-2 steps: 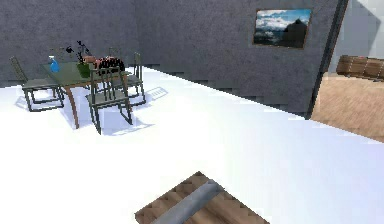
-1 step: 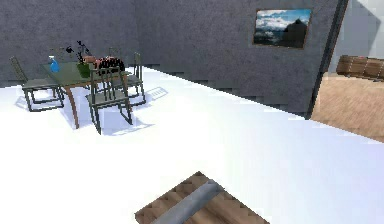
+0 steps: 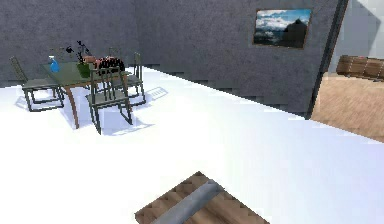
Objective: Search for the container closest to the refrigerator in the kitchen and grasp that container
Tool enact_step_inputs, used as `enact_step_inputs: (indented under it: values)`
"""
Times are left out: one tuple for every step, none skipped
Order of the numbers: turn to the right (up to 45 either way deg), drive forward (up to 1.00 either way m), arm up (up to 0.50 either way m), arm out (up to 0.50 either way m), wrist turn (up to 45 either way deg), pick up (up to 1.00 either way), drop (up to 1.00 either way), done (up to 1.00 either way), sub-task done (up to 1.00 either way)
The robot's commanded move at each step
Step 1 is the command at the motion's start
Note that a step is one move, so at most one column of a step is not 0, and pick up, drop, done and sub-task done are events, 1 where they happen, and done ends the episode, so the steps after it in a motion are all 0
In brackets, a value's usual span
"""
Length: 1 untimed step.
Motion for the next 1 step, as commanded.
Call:
enact_step_inputs:
  values:
    - [0.0, 0.00, 0.00, 0.00, 0.0, 0.00, 0.00, 1.00, 0.00]
